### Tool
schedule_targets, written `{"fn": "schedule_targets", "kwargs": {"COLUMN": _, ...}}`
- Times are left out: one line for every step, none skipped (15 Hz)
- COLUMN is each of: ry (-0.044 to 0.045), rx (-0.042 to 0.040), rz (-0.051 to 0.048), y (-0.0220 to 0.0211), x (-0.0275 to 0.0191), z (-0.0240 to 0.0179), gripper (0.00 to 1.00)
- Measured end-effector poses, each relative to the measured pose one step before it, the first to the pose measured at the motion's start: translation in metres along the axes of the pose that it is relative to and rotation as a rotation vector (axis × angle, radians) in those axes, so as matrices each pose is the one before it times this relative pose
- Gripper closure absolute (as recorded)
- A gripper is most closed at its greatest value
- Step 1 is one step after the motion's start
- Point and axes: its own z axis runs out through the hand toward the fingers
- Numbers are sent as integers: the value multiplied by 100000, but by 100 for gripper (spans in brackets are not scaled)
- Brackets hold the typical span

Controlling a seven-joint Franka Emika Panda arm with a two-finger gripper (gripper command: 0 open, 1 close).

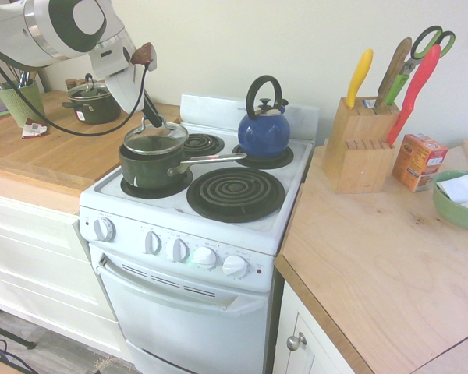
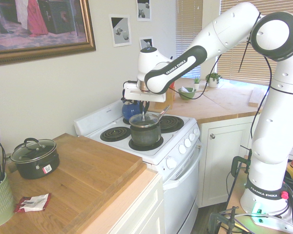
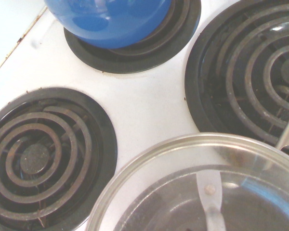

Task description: Cover the lid of the pot

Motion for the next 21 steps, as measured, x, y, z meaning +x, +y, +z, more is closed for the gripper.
{"fn": "schedule_targets", "kwargs": {"ry": 337, "rx": -278, "rz": -704, "y": 79, "x": -158, "z": 209, "gripper": 100}}
{"fn": "schedule_targets", "kwargs": {"ry": 496, "rx": -347, "rz": -890, "y": 137, "x": -146, "z": 251, "gripper": 100}}
{"fn": "schedule_targets", "kwargs": {"ry": 361, "rx": -444, "rz": -796, "y": 212, "x": -185, "z": 247, "gripper": 100}}
{"fn": "schedule_targets", "kwargs": {"ry": 176, "rx": -451, "rz": -700, "y": 248, "x": -216, "z": 246, "gripper": 100}}
{"fn": "schedule_targets", "kwargs": {"ry": 180, "rx": -225, "rz": -883, "y": 279, "x": -288, "z": 219, "gripper": 100}}
{"fn": "schedule_targets", "kwargs": {"ry": -117, "rx": 311, "rz": -780, "y": 191, "x": -436, "z": 49, "gripper": 100}}
{"fn": "schedule_targets", "kwargs": {"ry": 313, "rx": 137, "rz": -627, "y": 193, "x": -292, "z": 24, "gripper": 100}}
{"fn": "schedule_targets", "kwargs": {"ry": 385, "rx": 317, "rz": -416, "y": 102, "x": -139, "z": -9, "gripper": 100}}
{"fn": "schedule_targets", "kwargs": {"ry": 106, "rx": 299, "rz": -170, "y": 31, "x": -45, "z": -1, "gripper": 100}}
{"fn": "schedule_targets", "kwargs": {"ry": 8, "rx": 55, "rz": 6, "y": 3, "x": 11, "z": -11, "gripper": 100}}
{"fn": "schedule_targets", "kwargs": {"ry": 19, "rx": 42, "rz": 207, "y": -5, "x": 39, "z": -22, "gripper": 100}}
{"fn": "schedule_targets", "kwargs": {"ry": -61, "rx": 36, "rz": 449, "y": -21, "x": 91, "z": -32, "gripper": 100}}
{"fn": "schedule_targets", "kwargs": {"ry": -151, "rx": 51, "rz": 515, "y": -35, "x": 141, "z": -64, "gripper": 100}}
{"fn": "schedule_targets", "kwargs": {"ry": -269, "rx": 104, "rz": 511, "y": -34, "x": 87, "z": -115, "gripper": 100}}
{"fn": "schedule_targets", "kwargs": {"ry": -377, "rx": 120, "rz": 679, "y": -39, "x": 103, "z": -148, "gripper": 100}}
{"fn": "schedule_targets", "kwargs": {"ry": -330, "rx": 231, "rz": 566, "y": -41, "x": 91, "z": -195, "gripper": 100}}
{"fn": "schedule_targets", "kwargs": {"ry": -184, "rx": 257, "rz": 296, "y": -26, "x": 48, "z": -206, "gripper": 100}}
{"fn": "schedule_targets", "kwargs": {"ry": -82, "rx": 226, "rz": 118, "y": -17, "x": 23, "z": -174, "gripper": 100}}
{"fn": "schedule_targets", "kwargs": {"ry": 3, "rx": -64, "rz": -85, "y": 33, "x": -40, "z": -19, "gripper": 100}}
{"fn": "schedule_targets", "kwargs": {"ry": 36, "rx": -391, "rz": -286, "y": 158, "x": -112, "z": 122, "gripper": 100}}
{"fn": "schedule_targets", "kwargs": {"ry": 40, "rx": -709, "rz": -520, "y": 322, "x": -200, "z": 264, "gripper": 100}}
